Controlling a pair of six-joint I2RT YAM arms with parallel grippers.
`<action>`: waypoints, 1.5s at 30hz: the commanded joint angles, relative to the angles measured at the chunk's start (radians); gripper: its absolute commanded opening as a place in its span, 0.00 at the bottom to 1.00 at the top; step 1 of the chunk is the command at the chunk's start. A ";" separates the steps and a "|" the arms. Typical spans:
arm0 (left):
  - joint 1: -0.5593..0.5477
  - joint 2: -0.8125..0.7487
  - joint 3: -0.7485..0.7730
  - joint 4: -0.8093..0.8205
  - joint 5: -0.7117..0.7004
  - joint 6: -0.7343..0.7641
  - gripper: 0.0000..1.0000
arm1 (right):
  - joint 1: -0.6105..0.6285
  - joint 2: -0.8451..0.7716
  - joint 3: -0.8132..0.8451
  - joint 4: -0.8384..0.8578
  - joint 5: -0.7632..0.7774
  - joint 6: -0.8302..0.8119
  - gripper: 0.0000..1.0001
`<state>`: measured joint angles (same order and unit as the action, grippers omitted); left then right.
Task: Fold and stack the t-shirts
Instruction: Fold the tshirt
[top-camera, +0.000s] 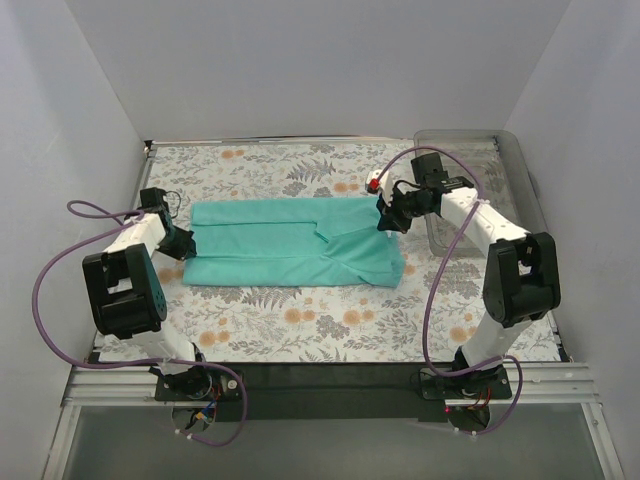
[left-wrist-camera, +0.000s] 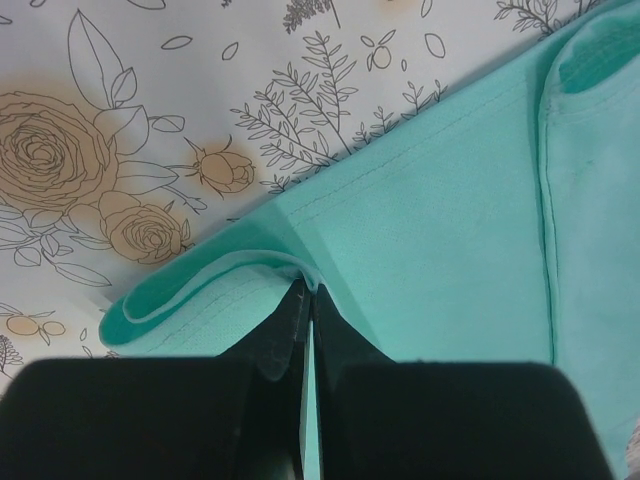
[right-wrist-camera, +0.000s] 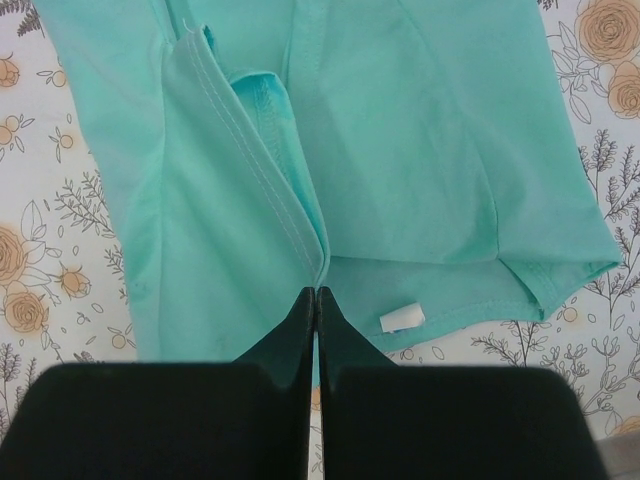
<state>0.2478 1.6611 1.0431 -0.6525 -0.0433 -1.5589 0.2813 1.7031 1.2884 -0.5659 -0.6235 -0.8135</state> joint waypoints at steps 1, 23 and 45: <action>0.007 -0.006 0.038 0.014 -0.013 0.013 0.00 | -0.005 0.013 0.051 0.012 -0.005 0.016 0.01; 0.007 0.028 0.040 0.027 -0.017 0.022 0.00 | 0.015 0.093 0.149 -0.003 0.022 0.027 0.01; 0.007 0.035 0.048 0.044 0.005 0.045 0.00 | 0.022 0.155 0.170 -0.009 0.076 0.027 0.01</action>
<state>0.2478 1.7035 1.0561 -0.6239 -0.0368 -1.5288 0.2977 1.8542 1.4178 -0.5747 -0.5526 -0.7902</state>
